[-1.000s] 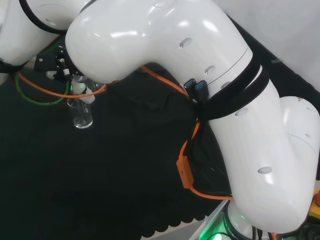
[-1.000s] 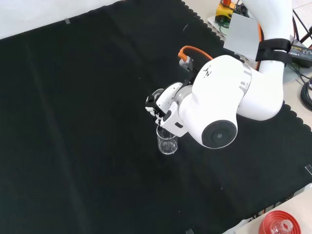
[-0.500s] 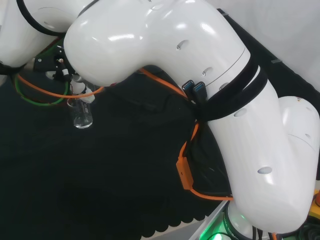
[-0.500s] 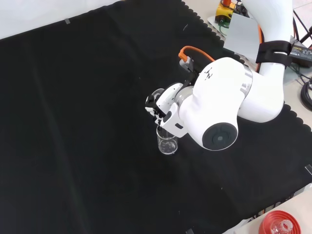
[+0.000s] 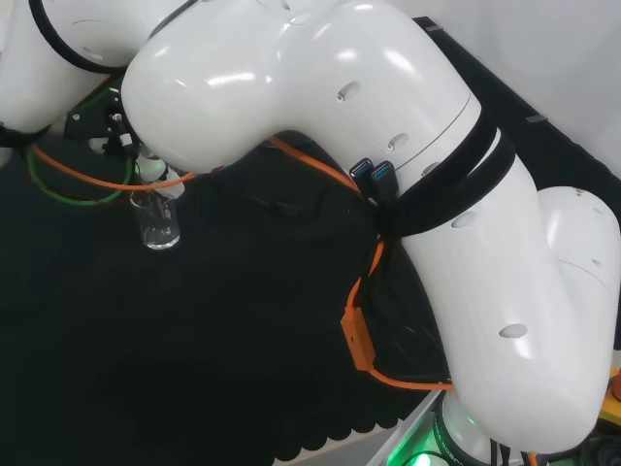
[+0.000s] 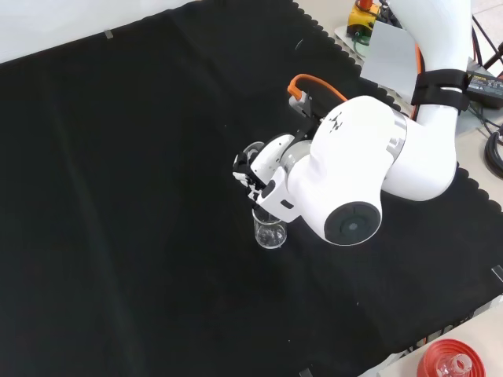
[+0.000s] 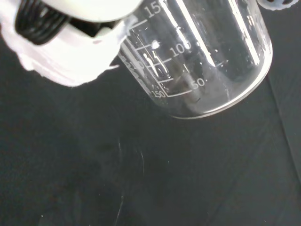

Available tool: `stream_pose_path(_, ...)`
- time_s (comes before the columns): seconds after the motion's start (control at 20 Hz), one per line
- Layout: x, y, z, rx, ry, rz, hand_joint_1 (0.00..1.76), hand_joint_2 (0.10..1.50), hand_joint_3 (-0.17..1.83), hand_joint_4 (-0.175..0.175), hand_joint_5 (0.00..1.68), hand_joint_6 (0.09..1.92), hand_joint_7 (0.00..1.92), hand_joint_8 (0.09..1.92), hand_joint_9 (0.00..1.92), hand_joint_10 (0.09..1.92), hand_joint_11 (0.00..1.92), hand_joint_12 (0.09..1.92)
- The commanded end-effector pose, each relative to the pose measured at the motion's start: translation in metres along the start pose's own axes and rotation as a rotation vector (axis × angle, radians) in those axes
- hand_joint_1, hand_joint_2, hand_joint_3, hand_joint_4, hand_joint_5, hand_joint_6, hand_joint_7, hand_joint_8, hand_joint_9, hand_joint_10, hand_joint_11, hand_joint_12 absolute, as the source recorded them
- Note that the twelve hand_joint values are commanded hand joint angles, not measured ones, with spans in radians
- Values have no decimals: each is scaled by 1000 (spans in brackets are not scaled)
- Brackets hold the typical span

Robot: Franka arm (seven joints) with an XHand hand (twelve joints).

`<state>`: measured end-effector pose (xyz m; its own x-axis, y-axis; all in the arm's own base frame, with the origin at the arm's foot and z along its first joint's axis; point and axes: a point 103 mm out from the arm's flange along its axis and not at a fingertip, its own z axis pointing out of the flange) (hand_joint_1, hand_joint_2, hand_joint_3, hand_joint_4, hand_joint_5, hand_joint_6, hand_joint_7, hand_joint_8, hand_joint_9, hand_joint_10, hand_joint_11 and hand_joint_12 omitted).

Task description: Pour the water from the handheld beaker into the one on the table.

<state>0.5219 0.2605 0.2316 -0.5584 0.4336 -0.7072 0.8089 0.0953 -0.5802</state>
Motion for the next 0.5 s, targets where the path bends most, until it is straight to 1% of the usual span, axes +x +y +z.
stream_pose_path(0.05,0,0,3,11,-4,3,1115,692,617,175,1245,708,1806,87,1652,87,1139,896)
stream_pose_path(0.5,-2,0,3,11,-9,2,1115,693,617,175,1244,710,1806,87,1651,87,1139,896)
